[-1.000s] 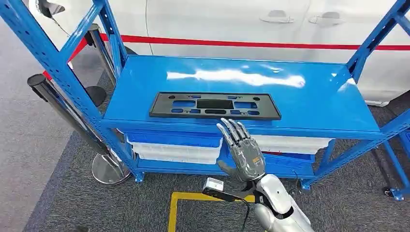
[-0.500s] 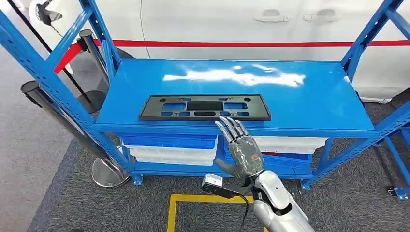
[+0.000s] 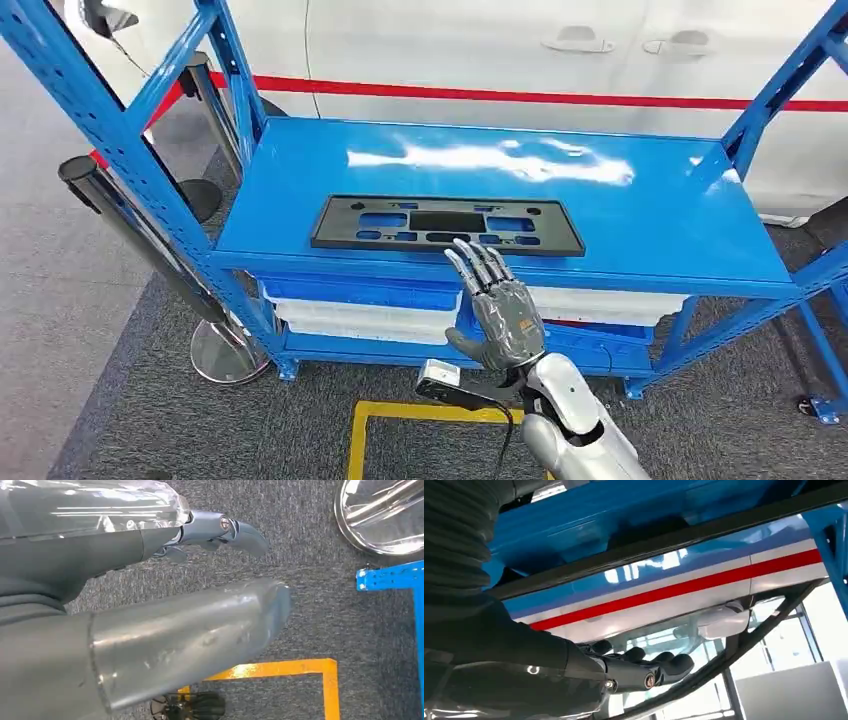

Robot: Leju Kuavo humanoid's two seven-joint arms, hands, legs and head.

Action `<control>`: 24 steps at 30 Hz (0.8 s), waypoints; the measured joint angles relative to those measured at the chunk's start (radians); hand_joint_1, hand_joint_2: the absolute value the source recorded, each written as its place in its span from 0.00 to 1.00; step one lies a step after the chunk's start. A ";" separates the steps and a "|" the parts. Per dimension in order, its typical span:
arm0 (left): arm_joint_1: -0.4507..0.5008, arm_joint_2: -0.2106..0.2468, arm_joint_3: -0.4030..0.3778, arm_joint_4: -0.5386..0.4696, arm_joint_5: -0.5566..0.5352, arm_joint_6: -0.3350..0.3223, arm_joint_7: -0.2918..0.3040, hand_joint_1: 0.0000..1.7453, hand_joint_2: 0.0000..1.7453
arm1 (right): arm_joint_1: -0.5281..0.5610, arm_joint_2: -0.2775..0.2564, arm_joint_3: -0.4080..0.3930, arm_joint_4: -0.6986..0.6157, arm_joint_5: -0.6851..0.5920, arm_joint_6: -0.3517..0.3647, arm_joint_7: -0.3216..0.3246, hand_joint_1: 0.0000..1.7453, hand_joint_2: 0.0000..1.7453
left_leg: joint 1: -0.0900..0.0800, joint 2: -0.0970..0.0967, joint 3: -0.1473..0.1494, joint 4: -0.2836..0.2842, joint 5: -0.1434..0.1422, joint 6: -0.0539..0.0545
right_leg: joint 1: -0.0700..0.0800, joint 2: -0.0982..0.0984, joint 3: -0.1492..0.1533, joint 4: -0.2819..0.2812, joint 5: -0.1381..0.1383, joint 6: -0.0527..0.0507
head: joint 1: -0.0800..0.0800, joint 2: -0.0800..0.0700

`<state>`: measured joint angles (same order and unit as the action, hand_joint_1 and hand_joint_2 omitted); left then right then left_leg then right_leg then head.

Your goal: Take the parts from the cabinet and place them on the table.

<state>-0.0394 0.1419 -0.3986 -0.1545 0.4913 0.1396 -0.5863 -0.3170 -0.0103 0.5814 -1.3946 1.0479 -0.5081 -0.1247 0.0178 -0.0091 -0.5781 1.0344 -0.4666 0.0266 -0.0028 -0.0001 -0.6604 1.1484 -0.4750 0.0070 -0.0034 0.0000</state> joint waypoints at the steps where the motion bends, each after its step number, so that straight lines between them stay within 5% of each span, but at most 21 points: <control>1: 0.000 -0.002 0.000 0.000 0.000 0.000 -0.001 0.00 0.00 | 0.000 0.000 0.000 -0.004 0.000 0.001 0.000 0.00 1.00 | -0.001 -0.001 0.004 0.000 -0.003 -0.001 | 0.004 0.000 0.040 -0.080 0.034 -0.010 | 0.000 0.000; 2: 0.000 -0.008 -0.001 0.000 0.000 0.000 -0.001 0.00 0.00 | -0.001 0.000 0.000 -0.007 0.001 0.001 0.001 0.00 1.00 | -0.003 0.000 0.003 0.000 -0.005 -0.005 | 0.011 0.000 0.057 -0.110 0.018 -0.021 | 0.000 0.000; 5: 0.000 -0.012 -0.002 0.000 0.000 0.001 -0.002 0.00 0.00 | 0.004 -0.001 0.000 -0.012 0.005 0.002 0.006 0.00 1.00 | -0.001 0.001 0.004 -0.007 -0.006 -0.024 | 0.016 0.001 0.055 -0.122 0.018 -0.024 | 0.000 0.000; 8: 0.000 -0.014 -0.002 0.002 0.000 0.005 -0.003 0.00 0.00 | 0.009 0.000 0.000 -0.021 0.010 0.002 0.008 0.00 1.00 | -0.002 0.004 -0.002 0.030 -0.035 -0.038 | 0.000 0.000 0.081 -0.152 0.026 -0.034 | 0.000 0.000; 10: -0.001 -0.014 -0.002 0.003 0.000 0.007 -0.003 0.00 0.00 | 0.014 0.000 0.000 -0.021 0.013 0.003 0.009 0.00 1.00 | 0.001 0.004 -0.079 0.182 -0.108 -0.047 | 0.001 -0.003 0.088 -0.152 0.020 -0.041 | -0.007 0.000; 12: 0.004 -0.015 -0.003 0.006 0.000 0.006 -0.003 0.00 0.00 | 0.024 -0.001 0.000 -0.020 0.014 0.004 0.010 0.00 1.00 | 0.002 0.004 -0.145 0.293 -0.132 -0.053 | 0.001 -0.003 0.092 -0.150 0.014 -0.041 | -0.006 0.000; 14: 0.006 -0.015 -0.004 0.010 0.000 0.006 -0.003 0.00 0.00 | 0.030 -0.001 0.000 -0.020 0.015 0.005 0.011 0.00 1.00 | 0.003 0.004 -0.126 0.229 -0.066 -0.054 | 0.001 0.000 0.101 -0.148 0.005 -0.039 | -0.006 0.000; 16: 0.005 -0.014 -0.005 0.012 0.001 0.006 -0.003 0.00 0.00 | 0.031 0.000 0.000 -0.020 0.017 0.005 0.011 0.00 1.00 | 0.003 0.005 -0.049 0.051 0.038 -0.051 | -0.001 0.001 0.113 -0.140 -0.010 -0.031 | -0.007 0.000; 18: 0.001 -0.014 -0.010 0.016 0.002 0.006 -0.003 0.00 0.00 | 0.030 -0.001 0.000 -0.020 0.021 0.011 0.017 0.00 1.00 | -0.003 0.003 -0.028 0.002 0.022 -0.038 | 0.007 0.002 0.107 -0.128 -0.019 -0.020 | -0.009 0.000; 21: 0.001 -0.016 -0.019 0.017 0.004 0.006 0.001 0.00 0.00 | 0.028 0.000 0.001 -0.014 0.040 0.022 0.020 0.00 1.00 | -0.004 0.003 -0.032 0.006 0.019 -0.022 | 0.008 0.001 0.108 -0.133 -0.021 -0.012 | -0.006 0.000; 23: -0.001 -0.016 -0.027 0.017 0.008 0.006 0.005 0.00 0.00 | 0.024 0.000 0.002 -0.008 0.058 0.027 0.027 0.00 1.00 | 0.002 0.003 -0.022 -0.003 0.019 -0.007 | 0.003 0.001 0.096 -0.099 -0.046 0.001 | -0.003 0.000; 24: -0.002 -0.016 -0.027 0.017 0.010 0.006 0.007 0.00 0.00 | 0.020 0.000 0.005 -0.003 0.066 0.029 0.029 0.00 1.00 | 0.002 0.004 -0.021 -0.003 0.017 0.000 | 0.002 0.001 0.062 -0.035 -0.080 0.006 | 0.000 0.000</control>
<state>-0.0417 0.1259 -0.4261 -0.1373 0.5012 0.1457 -0.5791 -0.2975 -0.0107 0.5860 -1.3981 1.1143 -0.4787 -0.0957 0.0200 -0.0055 -0.5991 1.0311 -0.4496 0.0264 -0.0011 0.0008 -0.5980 1.1139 -0.5548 0.0126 -0.0038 0.0000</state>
